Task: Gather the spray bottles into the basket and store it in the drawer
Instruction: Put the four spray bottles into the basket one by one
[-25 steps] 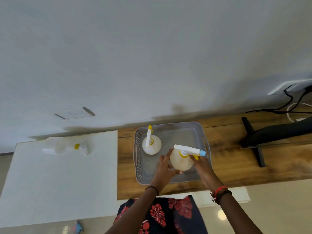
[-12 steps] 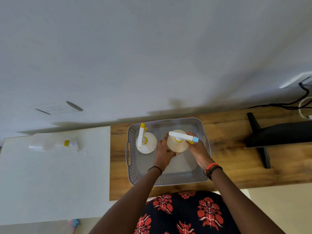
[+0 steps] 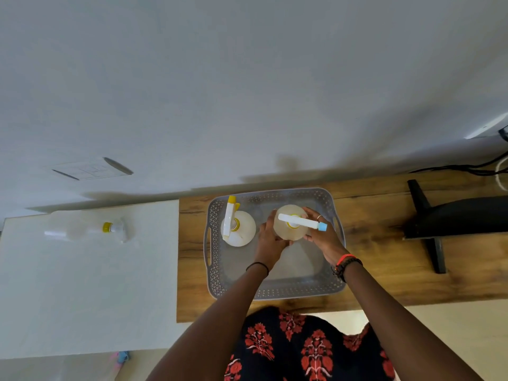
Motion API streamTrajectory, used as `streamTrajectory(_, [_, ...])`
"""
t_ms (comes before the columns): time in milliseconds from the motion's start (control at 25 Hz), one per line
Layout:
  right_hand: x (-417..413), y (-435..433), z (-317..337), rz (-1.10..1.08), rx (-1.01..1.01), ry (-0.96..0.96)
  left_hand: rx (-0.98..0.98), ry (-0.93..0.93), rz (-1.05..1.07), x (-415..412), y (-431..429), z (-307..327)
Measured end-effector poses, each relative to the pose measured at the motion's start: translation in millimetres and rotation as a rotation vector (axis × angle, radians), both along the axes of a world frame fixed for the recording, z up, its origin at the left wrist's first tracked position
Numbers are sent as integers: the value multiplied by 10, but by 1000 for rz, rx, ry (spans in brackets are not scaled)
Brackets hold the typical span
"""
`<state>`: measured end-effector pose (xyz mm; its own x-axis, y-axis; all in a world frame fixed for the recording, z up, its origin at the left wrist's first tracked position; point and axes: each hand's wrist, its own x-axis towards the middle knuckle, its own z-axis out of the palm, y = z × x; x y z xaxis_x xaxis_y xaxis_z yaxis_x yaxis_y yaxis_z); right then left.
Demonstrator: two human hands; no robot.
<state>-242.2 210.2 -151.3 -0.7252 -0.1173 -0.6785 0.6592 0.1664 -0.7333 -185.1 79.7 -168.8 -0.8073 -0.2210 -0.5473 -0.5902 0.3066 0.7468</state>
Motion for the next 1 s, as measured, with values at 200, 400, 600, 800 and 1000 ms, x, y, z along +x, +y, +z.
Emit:
streamTrajectory(200, [-3, -15, -66, -53, 38, -5, -7, -12, -17, -31, -25, -29])
streamTrajectory(400, [32, -26, -160, -98, 123, 14, -23, -23, -6, 9, 4, -5])
streamTrajectory(600, [361, -84, -268, -302, 232, -40, 19, -47, 92, 242, 49, 102])
streamTrajectory(800, [975, -347, -41, -445, 192, -85, 114, -18, 325, 774, 34, 333])
streamTrajectory(1000, [1476, -759, 243, -387, 160, -35, 118, 36, 487, 1424, -397, 473])
